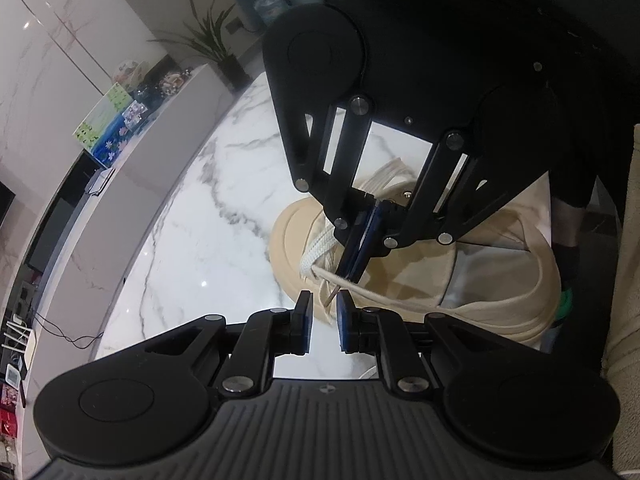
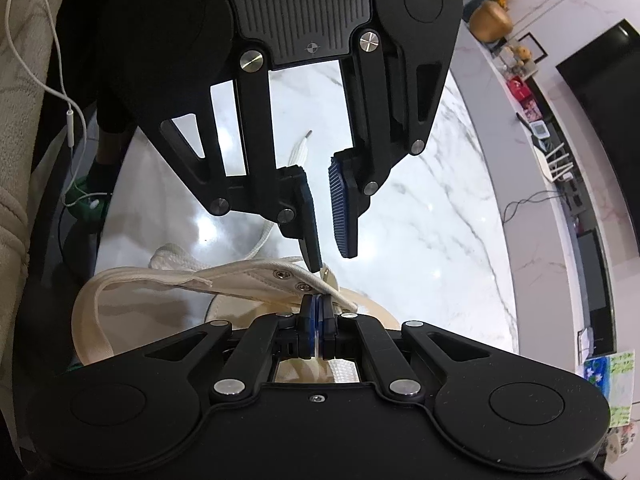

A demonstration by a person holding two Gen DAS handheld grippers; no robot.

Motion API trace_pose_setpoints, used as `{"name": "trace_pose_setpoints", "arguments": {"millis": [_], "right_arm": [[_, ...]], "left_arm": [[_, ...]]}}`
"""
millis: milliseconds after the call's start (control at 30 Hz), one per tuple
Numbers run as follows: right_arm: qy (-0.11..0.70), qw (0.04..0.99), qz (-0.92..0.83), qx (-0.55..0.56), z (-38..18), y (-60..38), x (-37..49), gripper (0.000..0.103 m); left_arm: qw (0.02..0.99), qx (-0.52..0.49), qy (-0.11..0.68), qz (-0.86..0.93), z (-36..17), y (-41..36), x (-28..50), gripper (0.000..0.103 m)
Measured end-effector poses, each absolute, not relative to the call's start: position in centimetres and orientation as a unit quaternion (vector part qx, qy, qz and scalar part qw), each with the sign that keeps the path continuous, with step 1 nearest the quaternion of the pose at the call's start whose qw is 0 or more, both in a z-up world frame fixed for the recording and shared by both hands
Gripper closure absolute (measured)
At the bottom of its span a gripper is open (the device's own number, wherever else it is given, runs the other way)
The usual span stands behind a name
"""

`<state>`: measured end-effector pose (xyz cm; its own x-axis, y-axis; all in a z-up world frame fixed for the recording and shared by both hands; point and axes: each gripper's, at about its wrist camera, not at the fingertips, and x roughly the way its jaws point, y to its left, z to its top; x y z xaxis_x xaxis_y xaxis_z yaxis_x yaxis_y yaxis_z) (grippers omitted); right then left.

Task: Lace up shoes with both hands
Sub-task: 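Feed the lace tip through the eyelet with the right gripper while the left gripper holds the lace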

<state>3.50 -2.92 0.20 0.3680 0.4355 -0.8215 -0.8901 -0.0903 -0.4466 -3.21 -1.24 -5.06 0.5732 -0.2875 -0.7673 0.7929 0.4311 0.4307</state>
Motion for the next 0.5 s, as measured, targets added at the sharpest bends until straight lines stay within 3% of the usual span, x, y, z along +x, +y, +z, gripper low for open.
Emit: {"name": "trace_pose_setpoints", "arguments": {"millis": [500], "right_arm": [[0.231, 0.651, 0.519, -0.505, -0.2, -2.3, 4.4, 0.103]], "left_arm": [[0.730, 0.484, 0.293, -0.383, -6.5, -1.5, -2.1, 0.091]]}}
